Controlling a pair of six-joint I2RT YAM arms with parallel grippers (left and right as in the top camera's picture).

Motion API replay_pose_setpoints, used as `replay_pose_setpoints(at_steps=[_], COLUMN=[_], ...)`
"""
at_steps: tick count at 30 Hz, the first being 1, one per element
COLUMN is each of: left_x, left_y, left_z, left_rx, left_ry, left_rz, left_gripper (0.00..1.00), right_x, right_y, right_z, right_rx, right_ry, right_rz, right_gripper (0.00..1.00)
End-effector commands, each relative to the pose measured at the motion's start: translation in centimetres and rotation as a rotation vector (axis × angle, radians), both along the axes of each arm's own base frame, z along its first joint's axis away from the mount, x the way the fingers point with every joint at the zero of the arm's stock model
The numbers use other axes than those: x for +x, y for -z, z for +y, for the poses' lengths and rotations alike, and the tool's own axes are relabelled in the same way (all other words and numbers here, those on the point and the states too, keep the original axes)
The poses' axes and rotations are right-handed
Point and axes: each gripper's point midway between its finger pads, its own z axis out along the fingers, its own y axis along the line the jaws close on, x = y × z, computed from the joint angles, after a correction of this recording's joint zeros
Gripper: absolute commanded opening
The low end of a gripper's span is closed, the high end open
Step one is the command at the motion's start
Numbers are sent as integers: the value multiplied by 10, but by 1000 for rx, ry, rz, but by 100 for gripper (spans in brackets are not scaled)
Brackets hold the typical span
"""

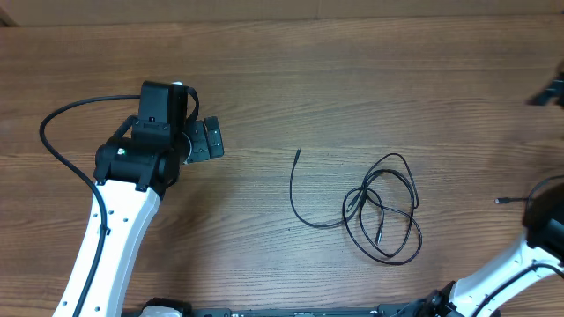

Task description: Untangle cables

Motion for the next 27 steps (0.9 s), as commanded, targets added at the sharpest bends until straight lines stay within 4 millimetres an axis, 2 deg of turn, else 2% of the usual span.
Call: replay_pose_setpoints(at_steps=[1,4,8,10,11,15,18,23,25,27], left_x=[2,2,2,2,2,2,2,2,2,2], left_y=[-3,-3,-3,-3,-3,-3,-3,-3,-3,-3], left_z=[3,3,3,3,3,3,3,3,3,3], left_rx=[15,15,15,15,15,15,15,15,15,15], left_ry=[-2,-2,-2,-2,-2,-2,-2,-2,-2,-2], left_rz=[-7,-7,-7,-7,-7,-7,-7,-7,-8,-7], left_gripper=[100,100,100,100,100,100,99,100,100,100], right_x=[18,16,23,17,4,-25,-35,-62,-73,-79], right_y=[-5,-4,-2,8,24,42,51,71,79,87], right_z=[81,127,167,175,179,210,239,266,270,272], right_rx=[103,139,139,86,17,37,76,103,112,112], right_ry=[-420,-555,-652,-637,-617,-700,-767,-846,-862,-872], right_rz=[-58,-9,9,101,226,333,368,476,517,539], right_gripper=[100,100,100,100,100,100,100,97,97,86])
